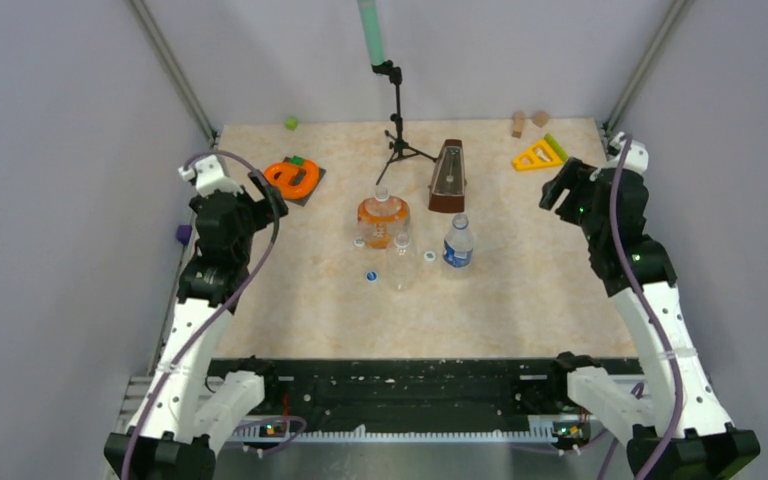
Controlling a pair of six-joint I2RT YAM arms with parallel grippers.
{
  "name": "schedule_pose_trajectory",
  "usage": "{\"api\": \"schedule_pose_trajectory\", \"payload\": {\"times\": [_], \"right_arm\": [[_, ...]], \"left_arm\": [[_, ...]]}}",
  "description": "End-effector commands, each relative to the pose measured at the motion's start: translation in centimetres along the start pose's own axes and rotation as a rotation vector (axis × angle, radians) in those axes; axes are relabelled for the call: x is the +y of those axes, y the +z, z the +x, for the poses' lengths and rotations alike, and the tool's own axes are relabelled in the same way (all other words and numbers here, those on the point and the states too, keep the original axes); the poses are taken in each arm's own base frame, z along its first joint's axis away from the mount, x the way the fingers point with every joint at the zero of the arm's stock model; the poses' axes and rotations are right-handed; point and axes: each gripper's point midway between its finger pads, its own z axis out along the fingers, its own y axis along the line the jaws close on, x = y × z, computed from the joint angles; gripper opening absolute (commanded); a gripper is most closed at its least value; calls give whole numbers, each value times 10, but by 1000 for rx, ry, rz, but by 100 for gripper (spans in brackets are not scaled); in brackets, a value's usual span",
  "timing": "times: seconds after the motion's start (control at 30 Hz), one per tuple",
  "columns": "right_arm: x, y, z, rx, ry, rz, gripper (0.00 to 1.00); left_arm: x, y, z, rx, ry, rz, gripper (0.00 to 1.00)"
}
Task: Unscrew the bottle caps
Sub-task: Reset both arms
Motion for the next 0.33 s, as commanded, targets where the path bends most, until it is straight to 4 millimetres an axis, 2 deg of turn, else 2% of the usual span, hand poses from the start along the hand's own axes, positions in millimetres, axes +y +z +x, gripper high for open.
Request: {"api": "schedule_pose_trajectory", "payload": {"times": [0.0,0.1,0.23,0.3], "right_arm": [[28,-3,-29,-1,-47,-126,70],[33,-5,-31,-18,-36,-159,71],[27,-7,-7,-19,-2,-178,71],[27,-6,-4,-36,5,-187,71]], "left_arm": [[14,-18,-63,-128,-66,-153,98],[23,-27,-70,-190,-93,-185,98],[31,-29,-70,-229,-89,-210,98],[35,-29,-71,-225,-82,-235,98]]}}
